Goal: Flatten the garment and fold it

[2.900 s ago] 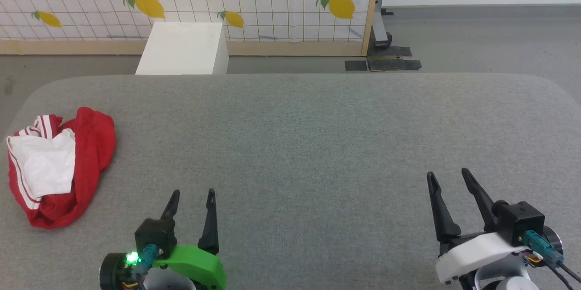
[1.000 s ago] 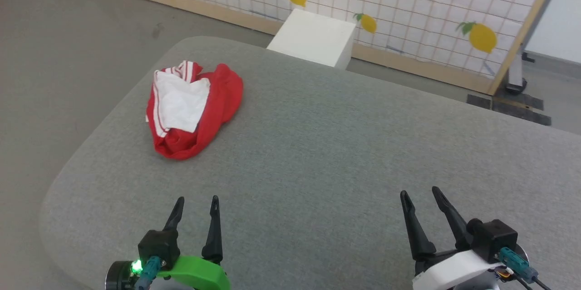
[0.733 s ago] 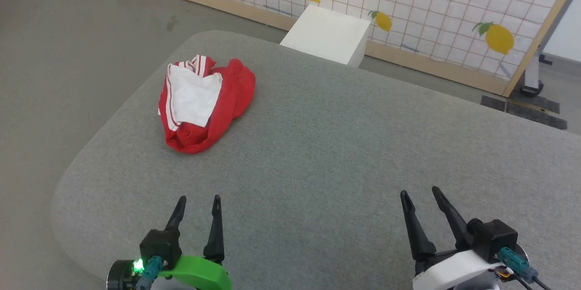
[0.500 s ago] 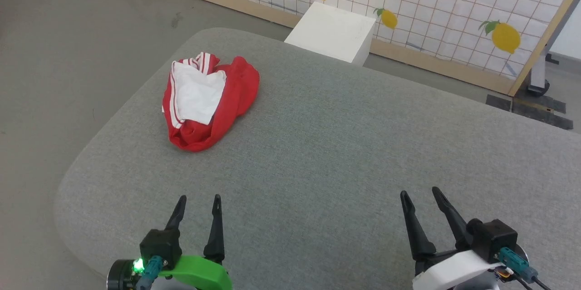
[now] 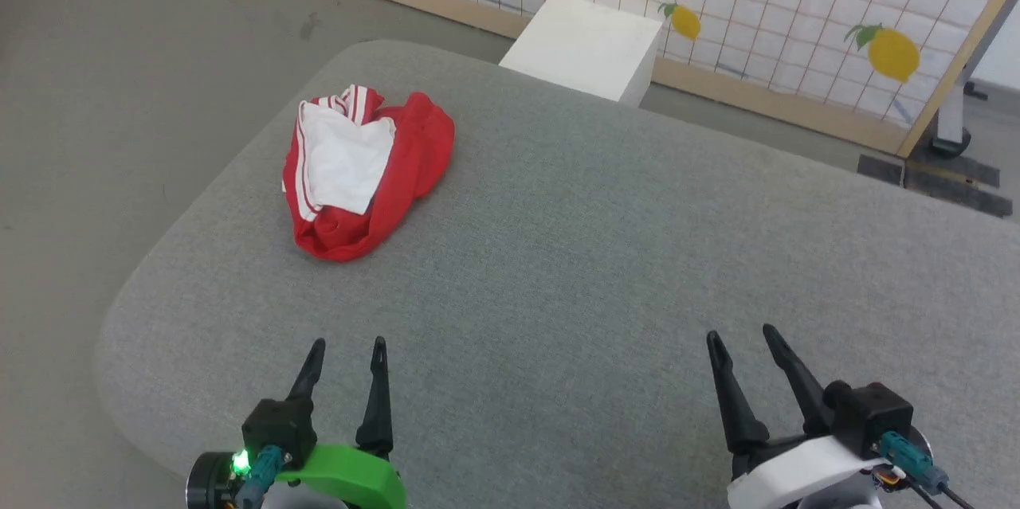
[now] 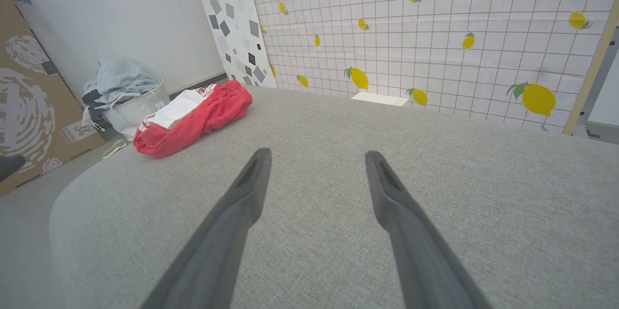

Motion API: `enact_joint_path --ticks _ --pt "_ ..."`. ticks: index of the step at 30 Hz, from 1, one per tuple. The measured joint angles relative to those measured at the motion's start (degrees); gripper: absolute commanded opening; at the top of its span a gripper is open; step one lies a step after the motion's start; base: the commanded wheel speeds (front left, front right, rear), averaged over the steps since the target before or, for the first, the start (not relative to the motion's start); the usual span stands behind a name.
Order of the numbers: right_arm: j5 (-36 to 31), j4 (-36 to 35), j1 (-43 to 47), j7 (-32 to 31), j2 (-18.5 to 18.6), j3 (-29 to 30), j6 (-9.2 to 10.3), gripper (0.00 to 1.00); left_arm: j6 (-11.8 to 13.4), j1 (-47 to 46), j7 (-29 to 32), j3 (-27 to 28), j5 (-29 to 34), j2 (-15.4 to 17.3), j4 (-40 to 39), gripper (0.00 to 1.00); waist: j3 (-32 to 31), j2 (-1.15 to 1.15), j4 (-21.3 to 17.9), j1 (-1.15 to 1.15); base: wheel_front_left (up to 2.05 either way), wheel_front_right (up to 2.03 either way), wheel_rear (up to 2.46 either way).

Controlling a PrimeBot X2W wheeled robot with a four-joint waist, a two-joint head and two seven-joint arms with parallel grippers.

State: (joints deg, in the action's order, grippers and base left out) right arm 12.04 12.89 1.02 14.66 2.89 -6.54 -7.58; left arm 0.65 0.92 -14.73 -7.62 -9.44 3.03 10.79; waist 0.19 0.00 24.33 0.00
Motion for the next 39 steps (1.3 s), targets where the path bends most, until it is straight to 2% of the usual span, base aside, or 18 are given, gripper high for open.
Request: enact_joint_path --ticks 7,12,18,20,26,33,39 --pt "-2.3 -1.41 -1.88 0.0 -0.02 1.24 0.0 1.0 -1.21 -4.48 0.0 1.12 0.02 0.79 0.58 1.0 3.21 0.0 -1.23 0.0 0.0 0.0 0.0" --pt "-4.66 -3.37 -4.28 0.0 -0.02 1.94 0.0 1.0 -3.18 -12.77 1.8 2.79 -0.26 4.91 3.2 1.0 6.97 0.0 -2.95 0.0 0.0 0.0 0.0" --pt "-6.33 -6.32 -7.25 -0.02 -0.04 1.57 0.0 1.0 -5.68 -25.79 14.01 5.14 -2.7 12.04 8.77 1.0 12.15 0.0 -5.64 0.0 0.0 0.0 0.0" --pt "-6.84 -7.67 -8.4 -0.25 -0.04 1.29 0.0 1.0 -6.51 -30.31 19.69 5.26 -3.92 15.1 11.57 1.0 14.07 0.0 -6.79 0.01 0.0 0.0 0.0" --pt "-7.22 -11.03 -10.28 -1.05 -0.03 0.6 0.0 1.0 -7.7 -39.84 36.56 4.31 -10.82 20.78 20.43 1.0 18.92 0.0 -10.44 0.01 0.0 0.0 0.0" --pt "-7.48 -13.4 -11.06 -1.55 -0.04 -0.07 0.0 1.0 -7.75 -44.68 49.56 2.71 -17.2 26.05 27.33 1.0 23.4 0.0 -15.03 0.01 0.0 0.0 0.0" --pt "-7.49 -13.69 -11.1 -1.54 -0.03 0.13 0.0 1.0 -7.95 -45.49 57.39 1.91 -18.61 29.45 31.75 1.0 26.38 0.0 -18.05 0.01 0.0 0.0 0.0"
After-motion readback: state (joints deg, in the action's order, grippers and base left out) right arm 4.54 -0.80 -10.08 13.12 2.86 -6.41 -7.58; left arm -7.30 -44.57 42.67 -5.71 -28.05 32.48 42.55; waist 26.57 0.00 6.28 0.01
